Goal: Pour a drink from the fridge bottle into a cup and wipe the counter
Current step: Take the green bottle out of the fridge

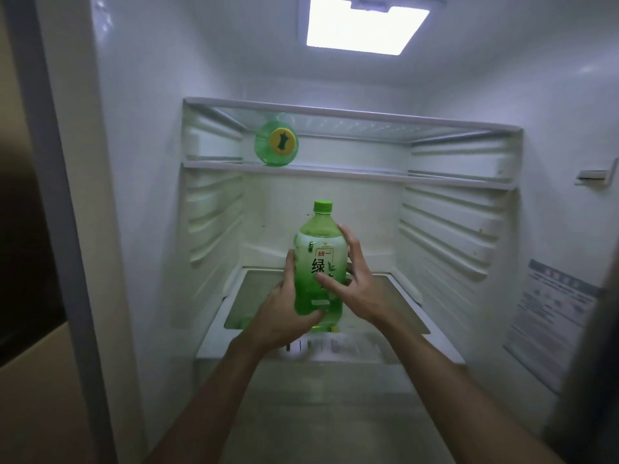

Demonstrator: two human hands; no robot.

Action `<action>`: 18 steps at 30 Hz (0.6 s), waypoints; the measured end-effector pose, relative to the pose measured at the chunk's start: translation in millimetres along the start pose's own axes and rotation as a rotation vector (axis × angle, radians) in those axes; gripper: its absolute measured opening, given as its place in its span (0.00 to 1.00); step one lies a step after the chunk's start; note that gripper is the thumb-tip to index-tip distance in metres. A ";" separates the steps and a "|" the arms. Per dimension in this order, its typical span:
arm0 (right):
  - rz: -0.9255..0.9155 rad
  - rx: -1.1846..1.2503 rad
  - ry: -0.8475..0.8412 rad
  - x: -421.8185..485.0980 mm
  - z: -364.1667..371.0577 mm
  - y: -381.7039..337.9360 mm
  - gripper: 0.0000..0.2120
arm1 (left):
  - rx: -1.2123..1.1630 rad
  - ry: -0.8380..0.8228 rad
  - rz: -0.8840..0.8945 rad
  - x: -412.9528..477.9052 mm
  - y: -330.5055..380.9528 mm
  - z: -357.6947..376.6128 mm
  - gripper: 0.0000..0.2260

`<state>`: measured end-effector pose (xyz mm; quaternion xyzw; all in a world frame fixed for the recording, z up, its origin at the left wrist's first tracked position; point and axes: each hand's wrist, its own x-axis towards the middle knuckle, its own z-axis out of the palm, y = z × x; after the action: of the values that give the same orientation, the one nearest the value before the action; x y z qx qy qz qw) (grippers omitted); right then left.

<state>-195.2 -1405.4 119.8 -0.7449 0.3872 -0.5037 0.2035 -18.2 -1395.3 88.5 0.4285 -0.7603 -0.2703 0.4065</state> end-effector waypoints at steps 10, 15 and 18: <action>-0.058 -0.054 0.065 4.0 3.7 -4.5 0.45 | -0.123 -0.043 0.053 -3.1 3.5 -6.4 0.57; -0.085 0.050 0.098 -4.8 1.2 -24.9 0.42 | -0.215 0.037 0.123 -11.0 6.8 -11.4 0.58; -0.079 0.048 0.105 -12.8 1.0 -44.4 0.41 | -0.280 0.060 0.145 -21.0 11.1 -13.8 0.57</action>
<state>-180.3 -1368.1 142.6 -0.7269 0.3556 -0.5591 0.1808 -4.9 -1372.5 96.1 0.3198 -0.7316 -0.3306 0.5032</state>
